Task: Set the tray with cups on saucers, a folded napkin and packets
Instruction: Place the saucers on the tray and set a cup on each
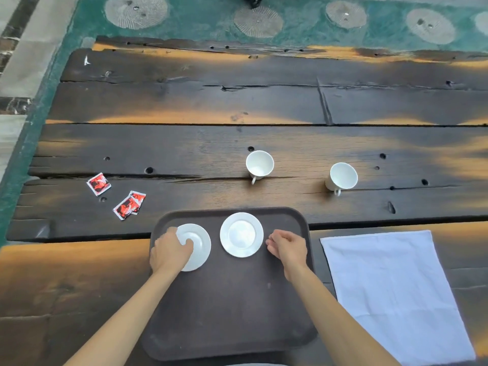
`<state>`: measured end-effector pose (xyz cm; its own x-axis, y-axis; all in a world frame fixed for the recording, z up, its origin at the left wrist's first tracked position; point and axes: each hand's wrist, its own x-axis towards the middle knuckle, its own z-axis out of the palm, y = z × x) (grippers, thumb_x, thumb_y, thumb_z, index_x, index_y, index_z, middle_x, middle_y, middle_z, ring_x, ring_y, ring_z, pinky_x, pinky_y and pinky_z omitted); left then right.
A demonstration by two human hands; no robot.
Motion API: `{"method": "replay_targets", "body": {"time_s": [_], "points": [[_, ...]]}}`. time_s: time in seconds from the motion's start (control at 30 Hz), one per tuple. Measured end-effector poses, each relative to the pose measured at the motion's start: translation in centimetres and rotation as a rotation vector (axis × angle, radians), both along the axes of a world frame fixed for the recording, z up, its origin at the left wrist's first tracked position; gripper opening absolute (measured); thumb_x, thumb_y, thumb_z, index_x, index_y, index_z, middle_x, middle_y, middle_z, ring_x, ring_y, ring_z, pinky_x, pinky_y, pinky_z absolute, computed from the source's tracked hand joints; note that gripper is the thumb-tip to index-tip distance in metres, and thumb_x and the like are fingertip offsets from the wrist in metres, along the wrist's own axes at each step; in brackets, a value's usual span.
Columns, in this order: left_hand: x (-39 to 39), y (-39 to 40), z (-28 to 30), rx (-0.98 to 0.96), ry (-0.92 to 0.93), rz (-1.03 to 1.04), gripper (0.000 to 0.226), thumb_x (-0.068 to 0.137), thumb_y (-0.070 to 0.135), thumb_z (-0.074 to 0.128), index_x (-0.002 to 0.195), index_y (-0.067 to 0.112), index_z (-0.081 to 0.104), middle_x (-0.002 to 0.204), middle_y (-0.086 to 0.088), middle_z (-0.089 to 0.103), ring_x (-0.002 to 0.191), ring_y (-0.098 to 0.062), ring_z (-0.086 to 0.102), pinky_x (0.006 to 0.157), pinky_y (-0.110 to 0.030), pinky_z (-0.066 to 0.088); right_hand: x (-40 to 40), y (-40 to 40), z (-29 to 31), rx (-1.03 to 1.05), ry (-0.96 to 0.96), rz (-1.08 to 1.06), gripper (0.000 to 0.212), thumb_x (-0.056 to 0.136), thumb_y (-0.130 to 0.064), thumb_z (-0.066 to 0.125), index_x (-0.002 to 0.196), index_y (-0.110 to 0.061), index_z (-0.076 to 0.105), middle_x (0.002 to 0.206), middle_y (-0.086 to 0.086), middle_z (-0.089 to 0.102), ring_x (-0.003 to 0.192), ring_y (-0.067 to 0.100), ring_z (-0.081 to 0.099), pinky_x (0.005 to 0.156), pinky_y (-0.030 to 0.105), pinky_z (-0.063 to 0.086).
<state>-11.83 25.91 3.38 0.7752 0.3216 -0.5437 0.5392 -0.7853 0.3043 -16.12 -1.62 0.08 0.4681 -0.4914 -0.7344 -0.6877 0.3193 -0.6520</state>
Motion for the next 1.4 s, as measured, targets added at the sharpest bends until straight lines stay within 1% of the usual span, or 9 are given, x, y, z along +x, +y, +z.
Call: {"method": "replay_targets", "body": {"time_s": [0.13,0.27,0.4,0.53,0.7,0.87,1.0,1.13,1.4], "points": [[3.6,-5.2,0.8,-0.215,-0.18,-0.121,0.04,0.092,0.024,0.063,0.13,0.011,0.062,0.129,-0.008,0.068,0.118,-0.029,0.062,0.1,-0.041,0.048,1.9,-4.9,1.7,0.009,-0.13,-0.11,0.008,0.092,-0.009,0.068,0.098,-0.007,0.072,0.09,0.007,0.078,0.079,0.015,0.079,0.064,0.02,0.06],[7.5,-10.1,1.0,-0.396,-0.2,-0.194,0.03,0.095,0.024,0.061,0.122,0.014,0.067,0.122,-0.003,0.071,0.103,-0.019,0.066,0.094,-0.031,0.047,3.5,-10.4,2.5,-0.022,-0.202,-0.219,0.015,0.097,-0.011,0.063,0.109,-0.002,0.067,0.085,0.006,0.073,0.076,0.015,0.077,0.061,0.02,0.059],[10.4,-13.2,-0.3,-0.492,-0.141,-0.125,0.031,0.098,0.031,0.056,0.123,0.016,0.066,0.116,-0.006,0.072,0.102,-0.022,0.07,0.098,-0.041,0.053,4.8,-14.9,2.7,-0.027,-0.222,-0.318,0.013,0.099,-0.013,0.061,0.112,-0.009,0.062,0.088,0.007,0.071,0.073,0.016,0.077,0.056,0.02,0.058],[12.1,-15.1,-2.0,-0.643,-0.05,-0.018,0.033,0.103,0.028,0.052,0.129,0.01,0.061,0.112,-0.008,0.071,0.091,-0.021,0.072,0.085,-0.032,0.058,6.4,-17.4,2.4,-0.005,-0.206,-0.294,0.016,0.102,-0.017,0.06,0.118,-0.013,0.061,0.097,0.009,0.071,0.082,0.02,0.075,0.063,0.027,0.061],[13.0,-15.9,-3.4,-0.684,-0.019,0.017,0.029,0.104,0.024,0.05,0.125,0.009,0.063,0.109,-0.011,0.072,0.089,-0.019,0.072,0.073,-0.021,0.056,7.7,-18.4,1.0,0.001,-0.154,-0.195,0.023,0.102,-0.023,0.06,0.115,-0.006,0.068,0.095,0.006,0.068,0.081,0.015,0.071,0.061,0.024,0.061],[13.3,-16.6,-3.8,-0.742,0.024,0.034,0.024,0.103,0.03,0.052,0.117,0.016,0.066,0.109,-0.008,0.072,0.095,-0.023,0.073,0.078,-0.026,0.058,8.0,-18.7,-0.3,0.007,-0.134,-0.141,0.02,0.102,-0.026,0.061,0.107,-0.009,0.069,0.087,0.003,0.061,0.074,0.012,0.06,0.059,0.022,0.061],[13.3,-17.2,-3.8,-0.771,0.001,0.117,0.02,0.103,0.025,0.053,0.108,0.014,0.069,0.106,-0.011,0.073,0.095,-0.022,0.072,0.074,-0.02,0.058,8.1,-18.9,-1.2,0.039,-0.183,-0.15,0.019,0.103,-0.021,0.059,0.107,-0.008,0.071,0.091,0.005,0.068,0.082,0.011,0.066,0.066,0.018,0.062],[13.3,-17.3,-3.3,-0.805,-0.041,0.166,0.019,0.103,0.019,0.054,0.104,0.01,0.07,0.101,-0.014,0.072,0.092,-0.021,0.071,0.07,-0.016,0.059,8.2,-18.8,-1.9,-0.021,-0.228,-0.186,0.021,0.102,-0.011,0.06,0.112,0.002,0.072,0.09,0.001,0.073,0.084,0.009,0.069,0.086,0.019,0.059],[11.3,-14.0,-1.6,-0.824,-0.075,0.122,0.023,0.102,0.014,0.056,0.115,0.003,0.071,0.096,-0.01,0.075,0.088,-0.018,0.074,0.07,-0.016,0.06,6.5,-16.6,-1.6,0.0,-0.27,-0.158,0.022,0.1,-0.007,0.063,0.117,0.003,0.071,0.099,0.0,0.077,0.083,0.006,0.076,0.081,0.015,0.059]]}}
